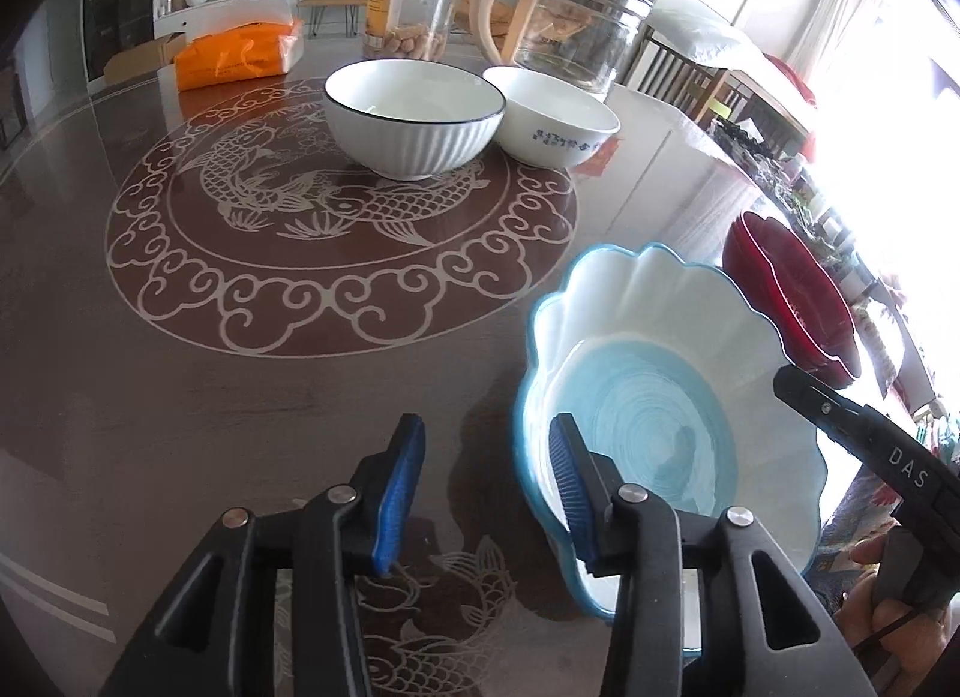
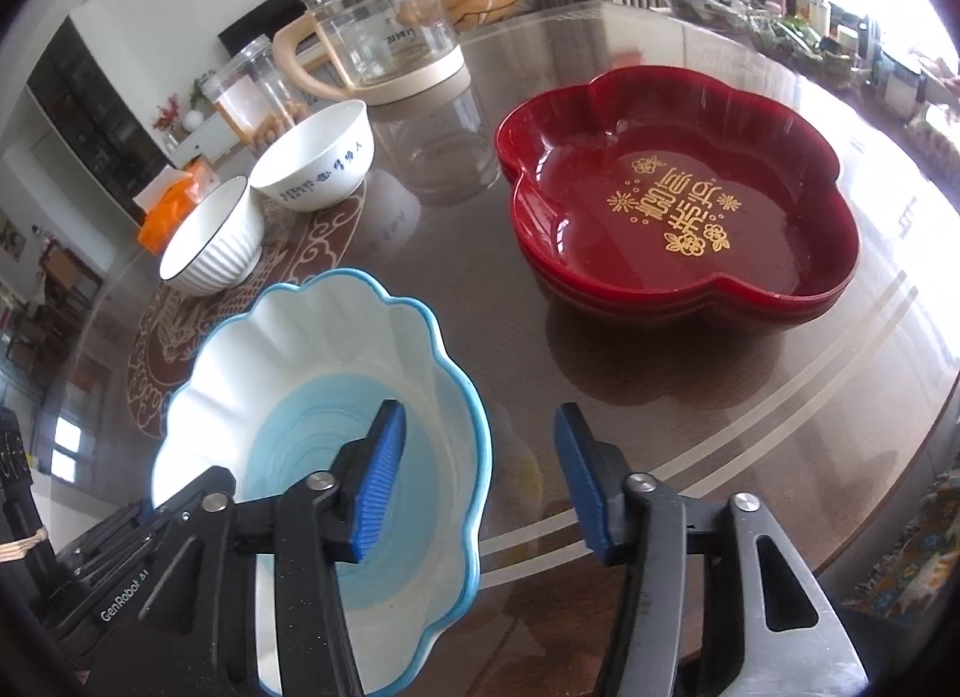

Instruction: Organize plates and bowls

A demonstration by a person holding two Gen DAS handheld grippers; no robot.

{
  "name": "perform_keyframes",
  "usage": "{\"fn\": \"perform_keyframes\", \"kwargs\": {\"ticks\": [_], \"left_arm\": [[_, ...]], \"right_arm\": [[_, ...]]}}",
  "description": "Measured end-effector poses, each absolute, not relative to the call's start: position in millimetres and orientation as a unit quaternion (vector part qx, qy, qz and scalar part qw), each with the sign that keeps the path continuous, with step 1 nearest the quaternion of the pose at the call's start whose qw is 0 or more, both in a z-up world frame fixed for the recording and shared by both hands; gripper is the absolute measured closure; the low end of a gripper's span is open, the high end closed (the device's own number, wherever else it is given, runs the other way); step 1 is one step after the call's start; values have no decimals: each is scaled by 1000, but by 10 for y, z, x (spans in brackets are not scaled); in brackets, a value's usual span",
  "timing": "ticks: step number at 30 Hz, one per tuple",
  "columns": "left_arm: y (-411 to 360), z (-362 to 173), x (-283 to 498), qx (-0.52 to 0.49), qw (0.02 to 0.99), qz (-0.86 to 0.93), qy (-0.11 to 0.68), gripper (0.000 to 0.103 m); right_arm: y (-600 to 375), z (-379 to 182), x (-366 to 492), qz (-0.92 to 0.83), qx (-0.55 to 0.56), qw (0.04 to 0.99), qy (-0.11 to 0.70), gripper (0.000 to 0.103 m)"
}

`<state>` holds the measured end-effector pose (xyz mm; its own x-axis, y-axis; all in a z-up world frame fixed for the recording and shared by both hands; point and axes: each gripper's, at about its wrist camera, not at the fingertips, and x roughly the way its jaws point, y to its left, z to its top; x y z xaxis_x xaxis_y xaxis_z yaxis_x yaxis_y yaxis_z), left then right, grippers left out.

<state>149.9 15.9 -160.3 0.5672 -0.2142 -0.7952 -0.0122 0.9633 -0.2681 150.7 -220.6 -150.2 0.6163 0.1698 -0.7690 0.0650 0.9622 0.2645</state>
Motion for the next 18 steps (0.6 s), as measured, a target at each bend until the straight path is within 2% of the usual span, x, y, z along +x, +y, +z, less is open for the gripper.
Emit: {"fn": "perform_keyframes", "kwargs": {"ticks": [2,3,7,8,11,14,18], "left_arm": [[334,-1509,1425,-142,887,-29,438,26],[417,-1456,1383,-152,892,-13,426,22],[647,-1246,1205,-142,912,43,381,17],[672,-1209,1171,-134,916,54,374,14],[663,-1178,1064,-103,923,87,361,1],[575,-1260,1043,-65,917,101,380,1],[498,-1391,1045,-49,902,106,417,1]], "right_arm": [[-2219,-1426,1411,13,125,902,413,36],[-2228,-1382,1365,5,122,909,399,36],[-2249,-1162,1100,-36,110,940,320,33],[-2241,-1106,1023,-50,104,947,298,29],[-2147,-962,825,-78,77,965,239,26],[-1984,-894,750,-93,33,972,213,23],[-1895,-908,790,-93,7,971,220,23]]}}
